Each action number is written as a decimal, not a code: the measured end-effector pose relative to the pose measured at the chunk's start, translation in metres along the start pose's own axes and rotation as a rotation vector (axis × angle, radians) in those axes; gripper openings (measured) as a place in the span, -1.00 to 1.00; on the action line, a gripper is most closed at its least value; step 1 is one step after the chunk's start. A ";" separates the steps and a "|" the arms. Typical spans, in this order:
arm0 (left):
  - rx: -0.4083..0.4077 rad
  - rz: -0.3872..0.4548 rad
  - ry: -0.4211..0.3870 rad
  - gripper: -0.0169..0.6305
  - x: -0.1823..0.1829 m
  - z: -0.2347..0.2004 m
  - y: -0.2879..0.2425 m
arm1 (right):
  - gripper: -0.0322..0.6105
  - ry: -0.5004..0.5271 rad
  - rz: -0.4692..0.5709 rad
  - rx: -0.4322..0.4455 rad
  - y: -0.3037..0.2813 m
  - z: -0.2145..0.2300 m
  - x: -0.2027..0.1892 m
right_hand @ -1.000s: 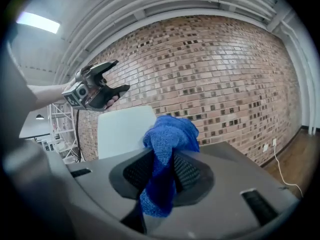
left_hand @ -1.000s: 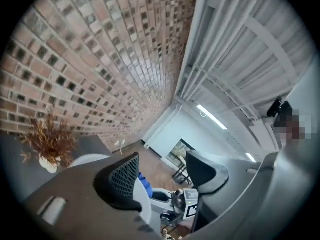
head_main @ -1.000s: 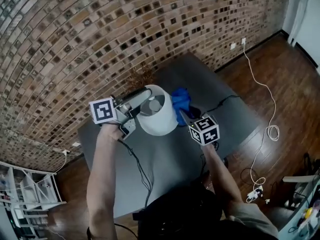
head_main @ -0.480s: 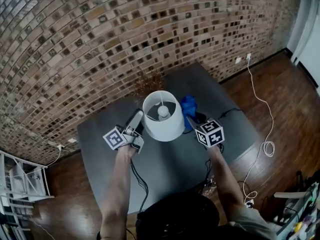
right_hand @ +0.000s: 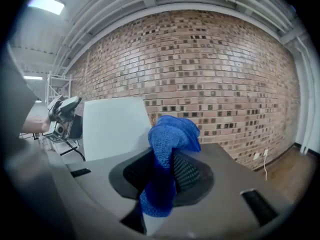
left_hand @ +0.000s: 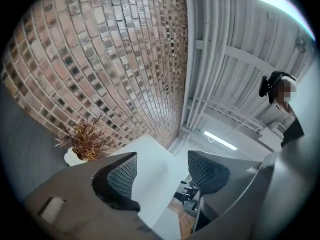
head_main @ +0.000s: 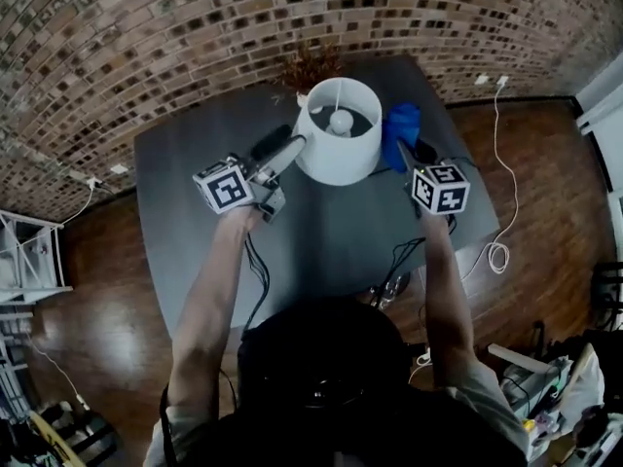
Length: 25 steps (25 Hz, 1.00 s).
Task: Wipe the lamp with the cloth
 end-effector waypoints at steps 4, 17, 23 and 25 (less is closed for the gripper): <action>0.019 -0.009 0.006 -0.03 -0.022 0.004 0.045 | -0.60 -0.057 -0.021 0.004 0.020 -0.016 -0.023; -0.060 -0.013 -0.025 -0.36 -0.045 0.025 0.096 | -0.60 -0.145 -0.068 0.019 0.079 -0.048 -0.046; -0.099 -0.020 -0.014 -0.36 -0.053 0.037 0.096 | -0.59 -0.312 -0.280 0.220 0.072 -0.108 -0.109; -0.094 -0.019 0.005 -0.41 -0.061 0.035 0.102 | -0.59 -0.333 -0.384 0.305 0.061 -0.143 -0.153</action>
Point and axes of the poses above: the fingertips, and each gripper's own axes: y backward along the fingers, z to its right, x out of its top, the point moved 1 cm from there along y, backward along the fingers, and after that the axes turned 12 degrees about y, right-handed, at the moved point
